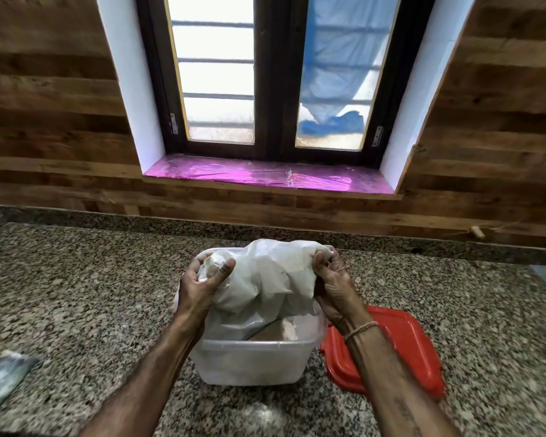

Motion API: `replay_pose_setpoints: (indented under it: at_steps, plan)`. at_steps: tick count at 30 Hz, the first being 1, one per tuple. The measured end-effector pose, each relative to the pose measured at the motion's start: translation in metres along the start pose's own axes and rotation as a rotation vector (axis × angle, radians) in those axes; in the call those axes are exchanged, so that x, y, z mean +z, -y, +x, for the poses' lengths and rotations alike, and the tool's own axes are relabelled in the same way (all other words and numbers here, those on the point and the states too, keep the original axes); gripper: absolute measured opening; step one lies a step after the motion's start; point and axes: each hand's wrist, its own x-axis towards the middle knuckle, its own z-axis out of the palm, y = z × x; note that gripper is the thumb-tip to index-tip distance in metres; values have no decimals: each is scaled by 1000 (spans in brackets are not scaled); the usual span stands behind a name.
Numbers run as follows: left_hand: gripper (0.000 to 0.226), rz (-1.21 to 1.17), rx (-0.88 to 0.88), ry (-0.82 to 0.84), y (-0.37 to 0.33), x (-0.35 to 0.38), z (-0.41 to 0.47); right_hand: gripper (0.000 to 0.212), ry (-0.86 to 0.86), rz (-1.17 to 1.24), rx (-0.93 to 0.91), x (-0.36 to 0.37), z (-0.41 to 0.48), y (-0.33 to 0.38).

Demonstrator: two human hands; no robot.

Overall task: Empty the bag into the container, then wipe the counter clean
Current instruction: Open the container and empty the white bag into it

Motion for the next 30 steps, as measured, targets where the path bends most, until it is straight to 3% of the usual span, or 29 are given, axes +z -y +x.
replay_pose_setpoints:
  at_steps: [7, 12, 18, 24, 30]
  plan:
    - [39, 88, 71, -45, 0, -5, 7, 15, 47, 104, -20, 10, 3, 14]
    - [27, 170, 172, -59, 6, -8, 1, 25, 27, 138, -15, 2, 9, 10]
    - [31, 144, 148, -89, -8, -20, 6, 20, 13, 109, -43, 0, 14, 14]
    - [32, 10, -21, -191, -23, -31, 12, 19, -33, 8, -38, -3, 18, 15]
    - [45, -24, 20, -185, -30, -36, 2, 14, -124, -207, -7, -6, 30, 20]
